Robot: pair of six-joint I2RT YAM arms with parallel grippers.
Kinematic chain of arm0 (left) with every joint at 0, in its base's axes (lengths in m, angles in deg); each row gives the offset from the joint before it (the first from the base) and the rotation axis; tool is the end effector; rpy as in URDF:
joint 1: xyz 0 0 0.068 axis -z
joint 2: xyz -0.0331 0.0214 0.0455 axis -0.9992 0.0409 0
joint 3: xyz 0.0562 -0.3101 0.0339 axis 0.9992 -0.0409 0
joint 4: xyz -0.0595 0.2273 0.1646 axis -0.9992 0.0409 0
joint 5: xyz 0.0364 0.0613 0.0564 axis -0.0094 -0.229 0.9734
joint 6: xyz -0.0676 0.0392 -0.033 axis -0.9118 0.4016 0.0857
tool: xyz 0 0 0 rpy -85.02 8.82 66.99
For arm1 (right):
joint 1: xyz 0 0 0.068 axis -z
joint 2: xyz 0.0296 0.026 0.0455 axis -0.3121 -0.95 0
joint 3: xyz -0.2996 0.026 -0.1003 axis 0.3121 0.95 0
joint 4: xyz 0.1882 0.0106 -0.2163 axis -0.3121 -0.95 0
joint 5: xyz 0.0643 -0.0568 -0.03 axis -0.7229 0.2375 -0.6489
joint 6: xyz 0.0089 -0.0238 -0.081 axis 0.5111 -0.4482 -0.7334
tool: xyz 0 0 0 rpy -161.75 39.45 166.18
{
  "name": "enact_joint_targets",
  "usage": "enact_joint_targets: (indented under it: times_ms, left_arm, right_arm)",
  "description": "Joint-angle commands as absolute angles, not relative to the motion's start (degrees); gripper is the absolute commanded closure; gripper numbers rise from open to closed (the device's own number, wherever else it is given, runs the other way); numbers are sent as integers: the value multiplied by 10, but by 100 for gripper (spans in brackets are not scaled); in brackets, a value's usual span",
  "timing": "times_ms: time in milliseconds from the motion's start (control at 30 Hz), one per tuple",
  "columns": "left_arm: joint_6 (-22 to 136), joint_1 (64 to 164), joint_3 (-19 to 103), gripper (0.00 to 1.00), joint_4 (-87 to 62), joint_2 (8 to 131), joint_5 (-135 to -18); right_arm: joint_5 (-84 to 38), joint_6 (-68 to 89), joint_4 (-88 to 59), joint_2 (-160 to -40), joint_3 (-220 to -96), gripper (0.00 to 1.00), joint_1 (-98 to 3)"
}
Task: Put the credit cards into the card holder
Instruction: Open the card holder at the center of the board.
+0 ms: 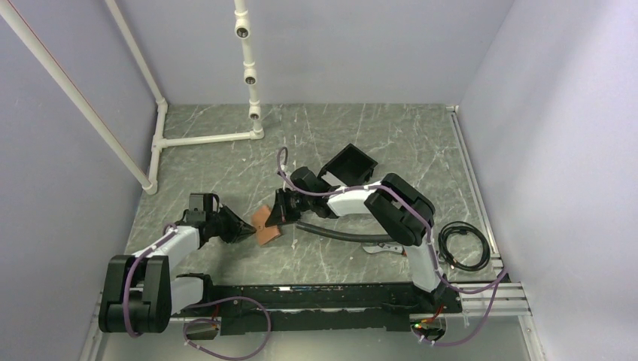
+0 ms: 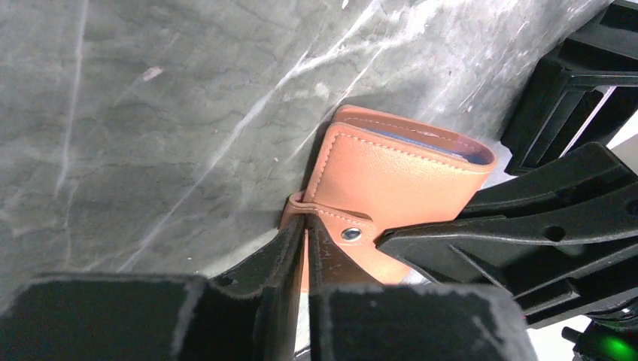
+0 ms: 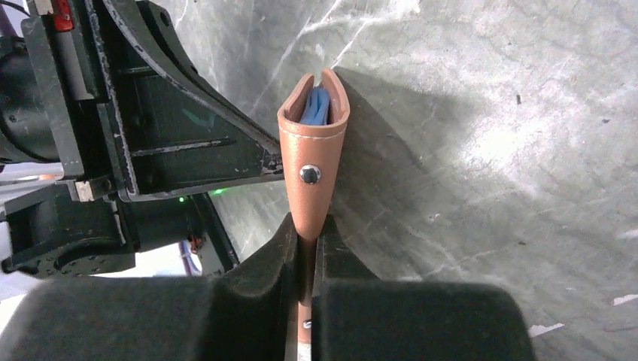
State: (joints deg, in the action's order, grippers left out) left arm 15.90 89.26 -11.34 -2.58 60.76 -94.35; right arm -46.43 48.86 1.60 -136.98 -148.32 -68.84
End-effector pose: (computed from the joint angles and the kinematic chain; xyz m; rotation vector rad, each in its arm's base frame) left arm 0.2023 -0.0387 0.1181 -0.9877 2.4934 -0.9275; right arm 0.2815 0.4041 0.1268 -0.4684 2.5079 1.4131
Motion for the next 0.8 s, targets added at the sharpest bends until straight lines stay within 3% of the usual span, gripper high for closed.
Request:
enact_joint_targets:
  times_ms: [0, 100, 167, 400, 600, 767]
  left_arm:
    - [184, 902, -117, 73, -22, 592, -943]
    - [197, 913, -98, 54, 20, 536, -941]
    - [200, 930, -74, 48, 71, 504, -908]
    - [158, 1000, -26, 66, 135, 506, -785]
    - [144, 1058, 9, 64, 100, 592, -736]
    - [137, 1094, 24, 57, 77, 639, -700]
  right_arm:
    - [-460, 471, 58, -1342, -1478, 100, -696]
    - [-408, 419, 9, -1322, -1482, 100, -704]
    - [-362, 391, -31, -1314, -1494, 100, -712]
    - [-315, 389, -43, -1302, -1493, 100, -726]
    - [-324, 391, -36, -1296, -1487, 100, -729]
    - [-357, 394, -19, -1297, -1485, 100, -729]
